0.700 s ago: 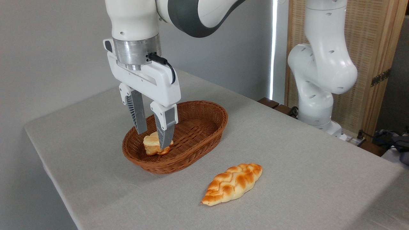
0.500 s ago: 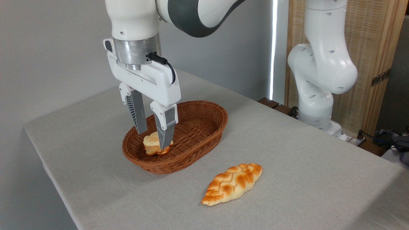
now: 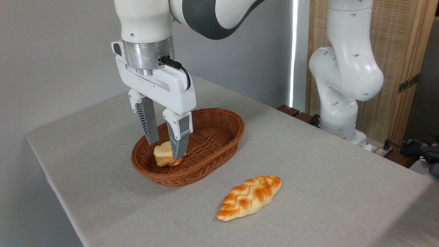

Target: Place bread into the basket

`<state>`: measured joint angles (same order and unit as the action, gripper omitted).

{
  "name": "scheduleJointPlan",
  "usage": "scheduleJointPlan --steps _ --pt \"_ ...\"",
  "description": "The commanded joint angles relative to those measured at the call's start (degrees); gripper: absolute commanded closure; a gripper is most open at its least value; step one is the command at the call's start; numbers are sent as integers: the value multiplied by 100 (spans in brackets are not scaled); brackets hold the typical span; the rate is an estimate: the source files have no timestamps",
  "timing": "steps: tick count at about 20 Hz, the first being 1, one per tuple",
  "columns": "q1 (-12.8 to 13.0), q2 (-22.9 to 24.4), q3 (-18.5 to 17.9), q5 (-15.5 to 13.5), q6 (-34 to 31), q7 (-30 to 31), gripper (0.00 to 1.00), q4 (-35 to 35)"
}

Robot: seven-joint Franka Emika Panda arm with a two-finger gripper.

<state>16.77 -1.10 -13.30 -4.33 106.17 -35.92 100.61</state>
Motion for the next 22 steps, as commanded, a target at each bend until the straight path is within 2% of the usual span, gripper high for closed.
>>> scheduleJointPlan --steps 1,10,15,22 --pt "46 49 -67 28 -158 -99 0 -59" --pt "37 14 -84 28 -167 -91 0 -51" --pt "37 -22 -224 37 -201 -117 0 -42" --pt "37 -101 -559 46 -325 -862 0 20"
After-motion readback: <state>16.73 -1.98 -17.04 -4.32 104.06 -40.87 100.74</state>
